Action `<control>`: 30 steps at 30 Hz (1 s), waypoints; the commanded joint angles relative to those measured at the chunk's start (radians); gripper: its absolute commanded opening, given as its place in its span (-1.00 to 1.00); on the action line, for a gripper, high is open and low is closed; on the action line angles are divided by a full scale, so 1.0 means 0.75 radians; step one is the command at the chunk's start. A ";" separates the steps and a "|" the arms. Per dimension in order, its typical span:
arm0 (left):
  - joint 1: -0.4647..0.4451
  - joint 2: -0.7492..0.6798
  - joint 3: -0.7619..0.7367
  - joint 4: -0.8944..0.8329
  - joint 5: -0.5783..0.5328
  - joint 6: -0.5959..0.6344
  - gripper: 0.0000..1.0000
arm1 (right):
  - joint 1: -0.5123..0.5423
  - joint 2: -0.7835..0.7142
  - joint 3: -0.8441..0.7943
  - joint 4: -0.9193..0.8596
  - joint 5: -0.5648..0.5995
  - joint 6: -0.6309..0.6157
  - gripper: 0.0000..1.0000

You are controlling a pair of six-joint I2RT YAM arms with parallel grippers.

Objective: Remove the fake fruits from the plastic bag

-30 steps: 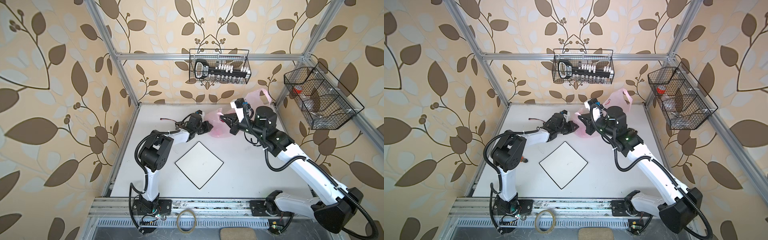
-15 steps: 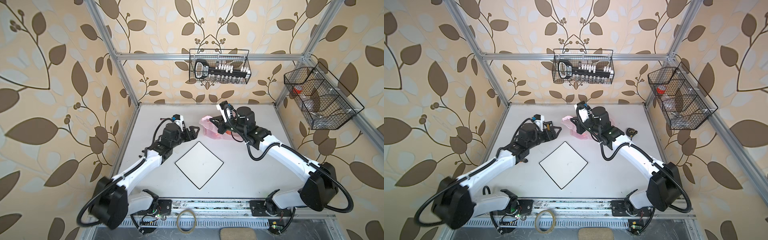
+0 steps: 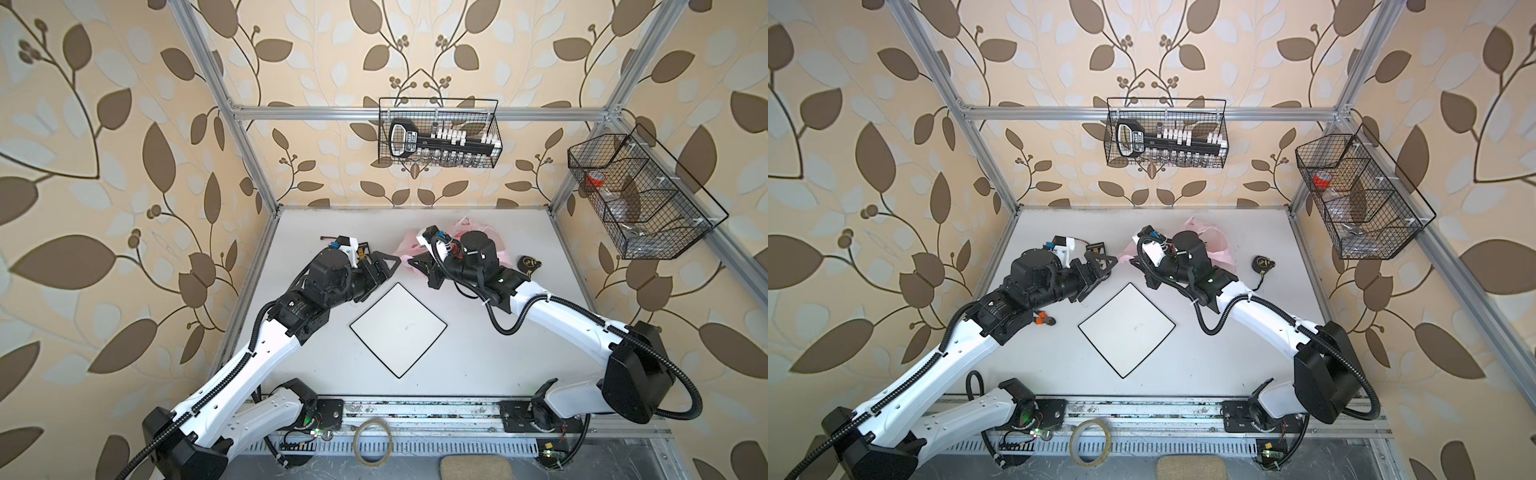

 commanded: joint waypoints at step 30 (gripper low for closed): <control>-0.066 0.280 0.076 0.189 0.003 -0.541 -0.45 | 0.072 -0.133 -0.114 0.034 -0.180 -0.218 -1.00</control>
